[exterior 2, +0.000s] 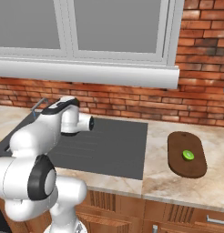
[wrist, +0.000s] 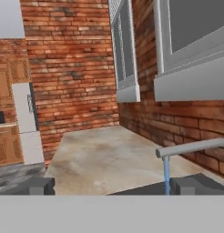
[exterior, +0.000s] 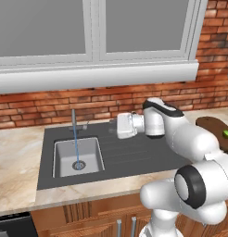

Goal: Pick the kiwi from the sink and place it on the cutting board to airdry. Then turn off the sink faucet.

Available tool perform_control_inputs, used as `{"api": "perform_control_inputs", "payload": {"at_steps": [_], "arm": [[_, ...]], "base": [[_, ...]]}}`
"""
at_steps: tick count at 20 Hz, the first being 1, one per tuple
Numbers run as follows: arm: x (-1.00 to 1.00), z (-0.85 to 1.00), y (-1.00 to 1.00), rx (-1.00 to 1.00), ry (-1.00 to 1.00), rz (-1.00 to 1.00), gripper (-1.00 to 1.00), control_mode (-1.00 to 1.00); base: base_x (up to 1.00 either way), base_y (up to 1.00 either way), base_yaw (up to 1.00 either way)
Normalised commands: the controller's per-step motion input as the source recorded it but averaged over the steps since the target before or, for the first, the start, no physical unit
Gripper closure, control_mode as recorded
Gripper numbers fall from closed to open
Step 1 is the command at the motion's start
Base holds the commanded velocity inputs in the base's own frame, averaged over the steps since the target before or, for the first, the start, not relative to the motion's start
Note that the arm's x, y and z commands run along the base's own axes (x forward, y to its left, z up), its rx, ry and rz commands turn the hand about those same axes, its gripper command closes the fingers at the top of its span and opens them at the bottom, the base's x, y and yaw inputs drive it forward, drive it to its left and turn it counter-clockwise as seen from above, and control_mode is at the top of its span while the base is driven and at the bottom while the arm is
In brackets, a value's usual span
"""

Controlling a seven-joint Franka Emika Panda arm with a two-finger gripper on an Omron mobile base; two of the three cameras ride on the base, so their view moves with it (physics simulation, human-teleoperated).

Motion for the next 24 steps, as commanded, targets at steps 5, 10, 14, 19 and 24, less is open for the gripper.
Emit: {"api": "perform_control_inputs", "payload": {"at_steps": [5, 10, 14, 19, 24], "arm": [[0.00, -0.03, 0.03, 0.00, -0.23, -0.01, -1.00, -1.00], [0.12, 0.06, 0.09, 0.00, -0.07, -0.06, -1.00, -1.00], [0.23, 0.02, 0.11, 0.00, 0.00, -0.04, -1.00, -1.00], [0.23, 0.00, 0.00, 0.00, 0.06, -0.01, -1.00, -1.00], [0.17, 0.00, 0.00, 0.01, 0.09, 0.00, -1.00, -1.00]], "base": [[0.00, 0.00, 0.00], [0.00, 0.00, 0.00], [0.00, 0.00, 0.00], [0.00, 0.00, 0.00], [0.00, 0.00, 0.00]]}}
